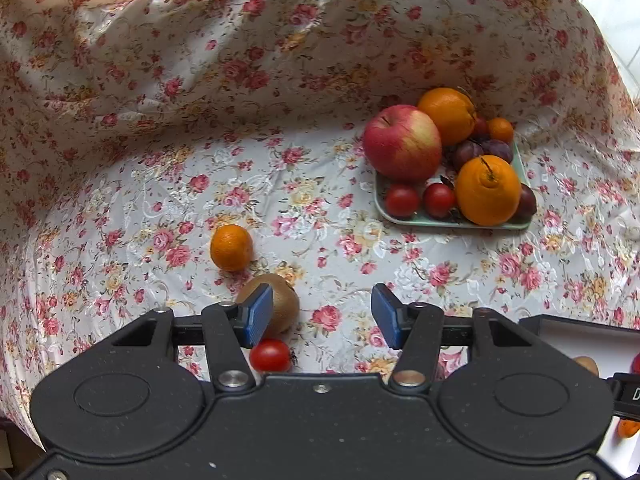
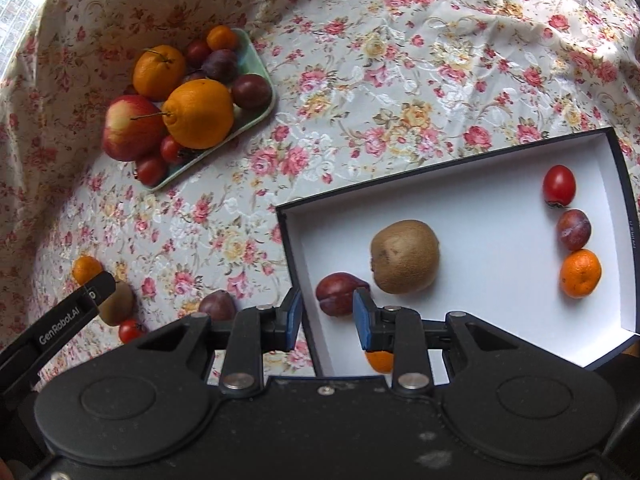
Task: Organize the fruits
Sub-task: 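Withdraw both open tools from the box toward the loose fruit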
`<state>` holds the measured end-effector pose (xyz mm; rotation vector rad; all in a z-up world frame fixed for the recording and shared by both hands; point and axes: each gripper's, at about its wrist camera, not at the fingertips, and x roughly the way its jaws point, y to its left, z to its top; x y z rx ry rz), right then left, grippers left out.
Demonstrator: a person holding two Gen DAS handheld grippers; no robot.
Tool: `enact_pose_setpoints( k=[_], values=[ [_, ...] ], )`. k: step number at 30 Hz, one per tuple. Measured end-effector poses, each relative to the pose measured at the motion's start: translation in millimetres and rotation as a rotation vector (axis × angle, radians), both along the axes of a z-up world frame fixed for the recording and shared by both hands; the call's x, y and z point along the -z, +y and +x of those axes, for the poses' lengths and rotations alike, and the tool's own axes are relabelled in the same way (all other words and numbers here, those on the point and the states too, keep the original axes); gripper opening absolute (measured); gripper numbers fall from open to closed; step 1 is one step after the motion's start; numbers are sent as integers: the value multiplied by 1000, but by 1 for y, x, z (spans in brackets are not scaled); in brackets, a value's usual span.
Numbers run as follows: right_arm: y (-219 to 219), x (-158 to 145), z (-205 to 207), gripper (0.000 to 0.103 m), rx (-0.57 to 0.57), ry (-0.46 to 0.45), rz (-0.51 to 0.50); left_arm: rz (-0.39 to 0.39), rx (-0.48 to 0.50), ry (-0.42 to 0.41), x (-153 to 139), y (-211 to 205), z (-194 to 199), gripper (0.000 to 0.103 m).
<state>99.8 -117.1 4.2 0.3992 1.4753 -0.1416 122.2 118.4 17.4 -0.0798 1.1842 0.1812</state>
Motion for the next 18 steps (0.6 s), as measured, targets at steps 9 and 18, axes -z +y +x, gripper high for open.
enact_pose_setpoints(
  k=[9, 18],
  values=[
    [61, 6, 16, 31, -75, 3, 55, 18, -147, -39, -6, 69, 0, 61],
    [114, 37, 24, 32, -129, 124, 45, -46, -142, 6, 3, 107, -3, 61]
  ],
)
